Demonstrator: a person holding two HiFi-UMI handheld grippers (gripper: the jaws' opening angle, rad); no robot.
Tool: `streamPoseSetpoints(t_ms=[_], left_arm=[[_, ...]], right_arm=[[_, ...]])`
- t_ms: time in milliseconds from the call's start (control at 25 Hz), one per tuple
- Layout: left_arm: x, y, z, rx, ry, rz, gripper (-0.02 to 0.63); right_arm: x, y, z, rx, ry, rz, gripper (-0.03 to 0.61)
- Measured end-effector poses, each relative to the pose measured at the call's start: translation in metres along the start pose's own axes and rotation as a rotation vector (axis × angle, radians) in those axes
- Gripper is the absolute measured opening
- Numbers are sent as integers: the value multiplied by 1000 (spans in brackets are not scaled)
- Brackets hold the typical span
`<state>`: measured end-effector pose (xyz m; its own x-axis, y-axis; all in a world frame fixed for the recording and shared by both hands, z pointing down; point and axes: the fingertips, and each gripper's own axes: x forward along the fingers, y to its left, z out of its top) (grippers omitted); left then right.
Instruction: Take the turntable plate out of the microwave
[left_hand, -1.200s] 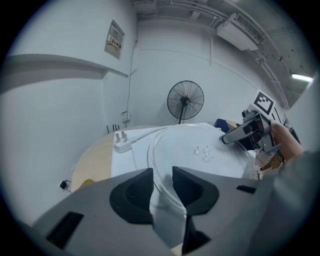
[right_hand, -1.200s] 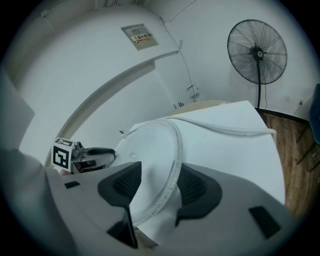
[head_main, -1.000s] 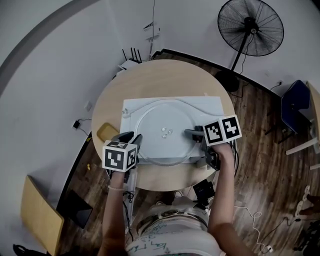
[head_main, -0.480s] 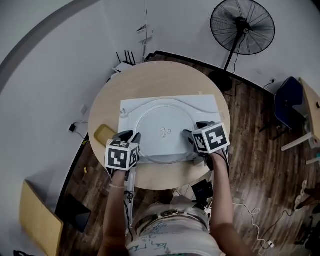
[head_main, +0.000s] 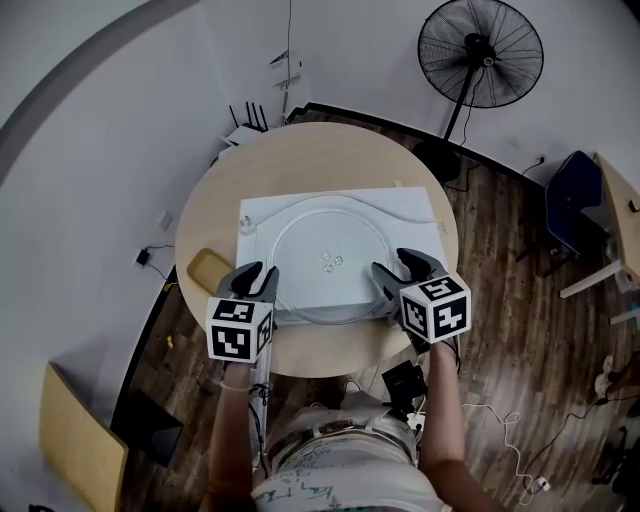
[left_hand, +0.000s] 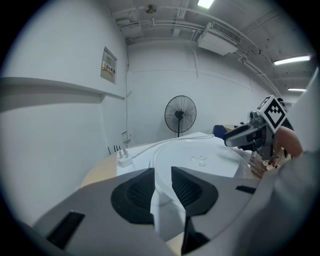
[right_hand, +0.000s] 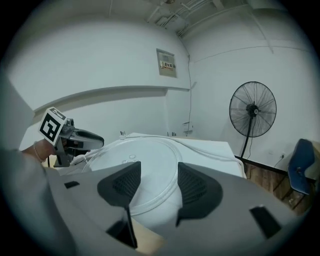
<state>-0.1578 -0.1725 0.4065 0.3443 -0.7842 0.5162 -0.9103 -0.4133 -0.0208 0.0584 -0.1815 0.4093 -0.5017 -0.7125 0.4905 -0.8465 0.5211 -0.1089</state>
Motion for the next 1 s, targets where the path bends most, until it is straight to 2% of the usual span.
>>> streamPoseSetpoints(t_ms=[120,360,440,520,640,840,1000], left_arm=[[-17,-12,9,4,-56,-38,109],[-34,-44,7,0,-87,-105,50],[-37,-54,3,-10,-97,-121,33],[-39,-64,-1,-25,-99,-151,22],[-41,-81,-7,-44,-104,-186,14],[-50,-104,-14,-33,-124,-208,14],[-55,-116,-21,-54,-128,-223,14]], right_arm=[[-9,12,-2,-9,-53,23,200],[-19,29,-11,-16,-102,59,136],[-27,33,-13,-30,-137,58,84],[-34,39,-13,-26,-185,80,-5],[-44,51,-18,-27,-234,135,-9],[-53,75,-38,-107,-256,185,-9],[-56,93,-53,-137,-253,237,-9]])
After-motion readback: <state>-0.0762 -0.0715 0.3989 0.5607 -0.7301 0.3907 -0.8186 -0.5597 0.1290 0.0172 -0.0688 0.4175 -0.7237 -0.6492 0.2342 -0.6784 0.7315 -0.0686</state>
